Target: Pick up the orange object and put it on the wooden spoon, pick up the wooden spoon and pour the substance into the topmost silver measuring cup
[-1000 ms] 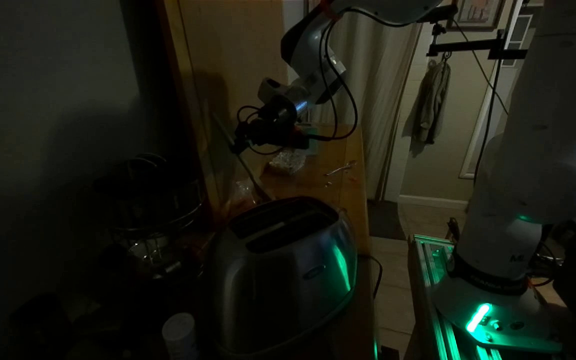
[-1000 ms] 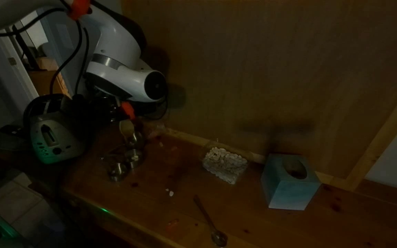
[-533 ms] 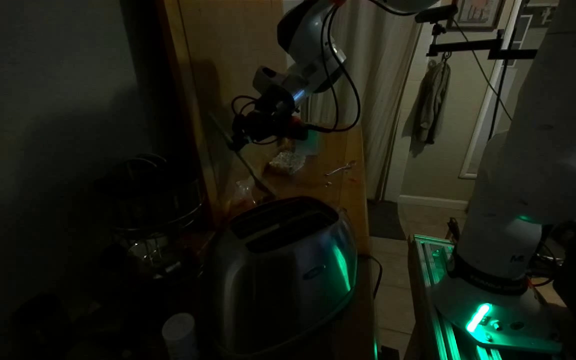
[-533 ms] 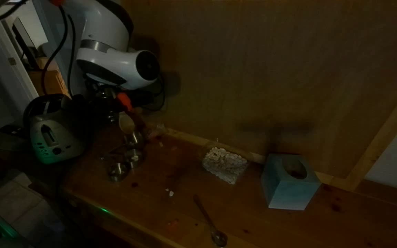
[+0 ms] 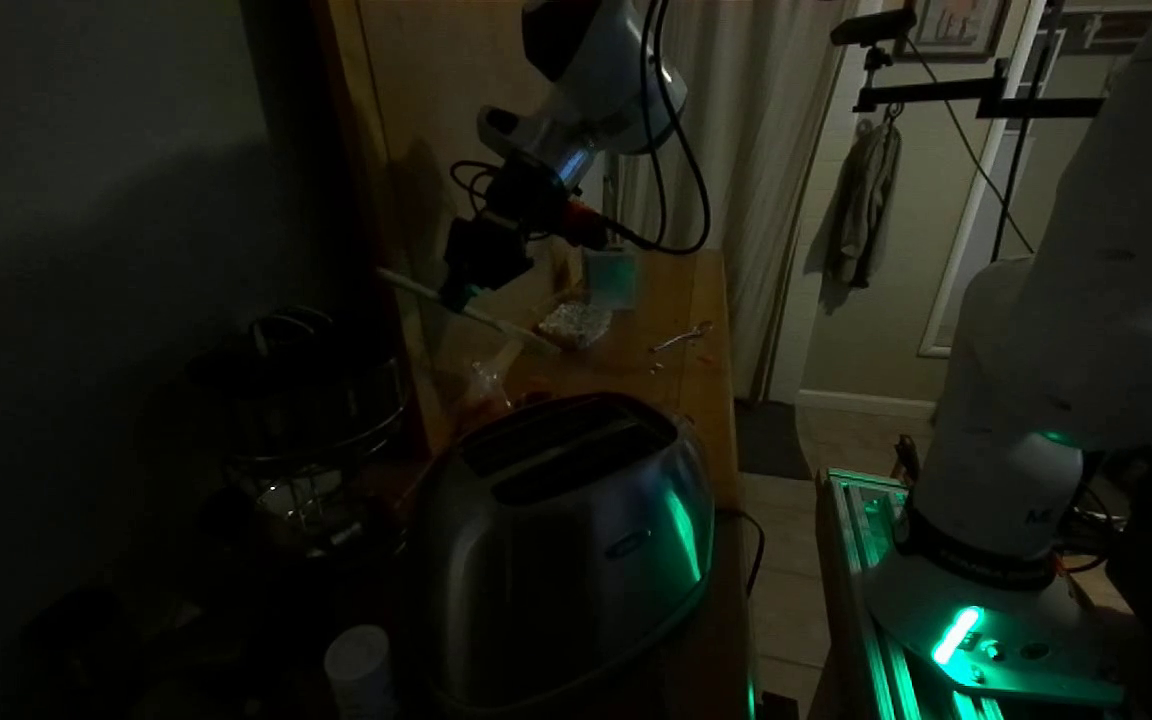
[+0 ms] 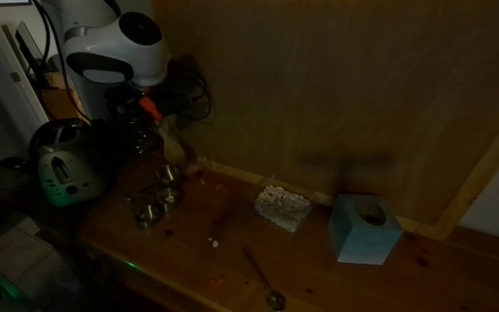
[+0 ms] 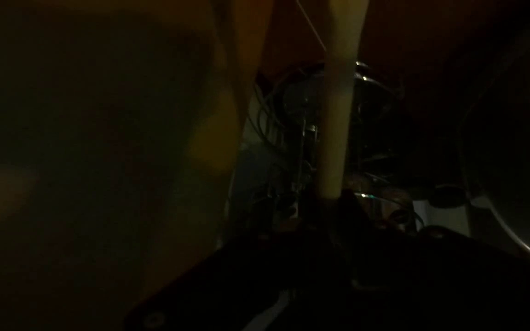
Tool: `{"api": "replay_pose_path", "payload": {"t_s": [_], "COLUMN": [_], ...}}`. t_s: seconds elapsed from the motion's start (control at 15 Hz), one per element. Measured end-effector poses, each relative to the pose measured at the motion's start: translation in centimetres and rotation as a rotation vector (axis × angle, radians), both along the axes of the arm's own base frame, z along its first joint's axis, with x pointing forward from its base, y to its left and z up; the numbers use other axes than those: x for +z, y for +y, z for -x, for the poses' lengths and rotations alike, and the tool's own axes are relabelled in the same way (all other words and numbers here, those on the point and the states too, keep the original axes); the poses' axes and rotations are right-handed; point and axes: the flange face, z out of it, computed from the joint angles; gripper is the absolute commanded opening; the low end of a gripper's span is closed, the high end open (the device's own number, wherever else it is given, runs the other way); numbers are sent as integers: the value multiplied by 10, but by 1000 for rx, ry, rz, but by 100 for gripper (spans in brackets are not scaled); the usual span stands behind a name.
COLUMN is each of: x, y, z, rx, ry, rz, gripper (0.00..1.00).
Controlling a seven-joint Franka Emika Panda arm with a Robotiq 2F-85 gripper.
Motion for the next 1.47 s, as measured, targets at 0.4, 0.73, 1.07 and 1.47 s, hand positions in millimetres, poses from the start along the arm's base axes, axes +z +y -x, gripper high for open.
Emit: {"api": "replay_pose_path", "payload": {"t_s": [0.4,0.73,1.07,1.47], "x": [0,-2,-14,-33], "y": [-23,-67,-99,-124], "z": [5,18,38,37], "rx": [-144,-275,-366,-409], "ry": [105,243,437,486], "rz": [285,509,596,561], "gripper": [4,4,4,4]}}
